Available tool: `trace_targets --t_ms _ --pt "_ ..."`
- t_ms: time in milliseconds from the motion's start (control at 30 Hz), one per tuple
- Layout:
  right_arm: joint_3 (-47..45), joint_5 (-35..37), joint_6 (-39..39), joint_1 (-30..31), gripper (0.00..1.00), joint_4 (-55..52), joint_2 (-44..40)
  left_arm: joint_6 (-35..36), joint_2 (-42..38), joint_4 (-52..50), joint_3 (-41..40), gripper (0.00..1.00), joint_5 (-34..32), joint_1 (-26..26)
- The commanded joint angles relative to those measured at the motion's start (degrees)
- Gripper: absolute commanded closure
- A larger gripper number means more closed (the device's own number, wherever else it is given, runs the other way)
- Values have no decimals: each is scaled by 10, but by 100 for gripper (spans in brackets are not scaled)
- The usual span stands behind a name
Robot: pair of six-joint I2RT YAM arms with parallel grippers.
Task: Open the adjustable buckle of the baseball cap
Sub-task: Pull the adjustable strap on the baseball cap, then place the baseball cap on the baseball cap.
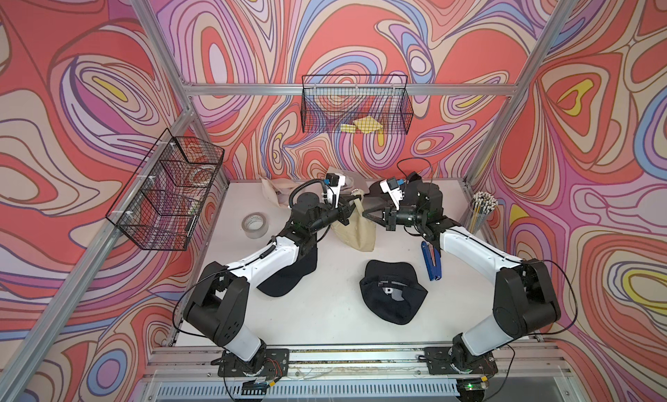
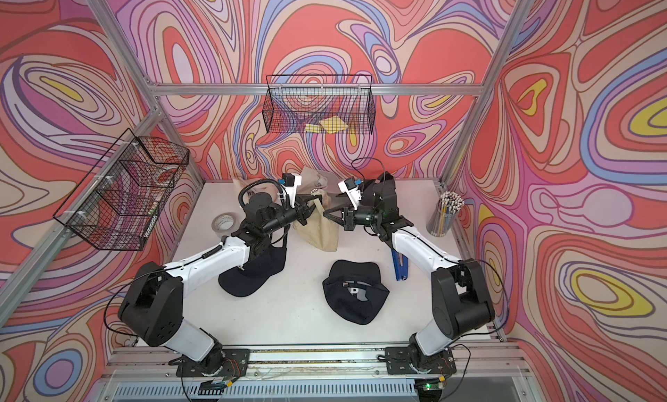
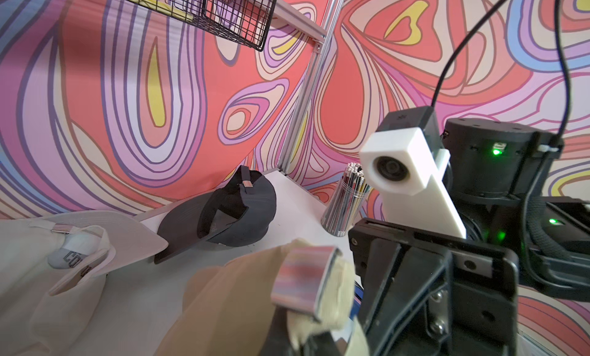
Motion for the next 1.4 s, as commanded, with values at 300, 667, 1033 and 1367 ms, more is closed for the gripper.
trace_targets --t_ms 300,667,1033,1367 --pt "-53 206 -12 -1 2 -89 -110 13 -69 -74 29 100 -40 12" --pt "-114 290 30 -12 2 -57 -157 -7 -100 -119 -17 100 -27 58" --pt "-114 269 59 -12 4 -31 -138 19 -172 -182 -122 100 -80 123" --pt "-98 270 56 -12 6 -20 -111 66 -211 -291 -169 100 -169 184"
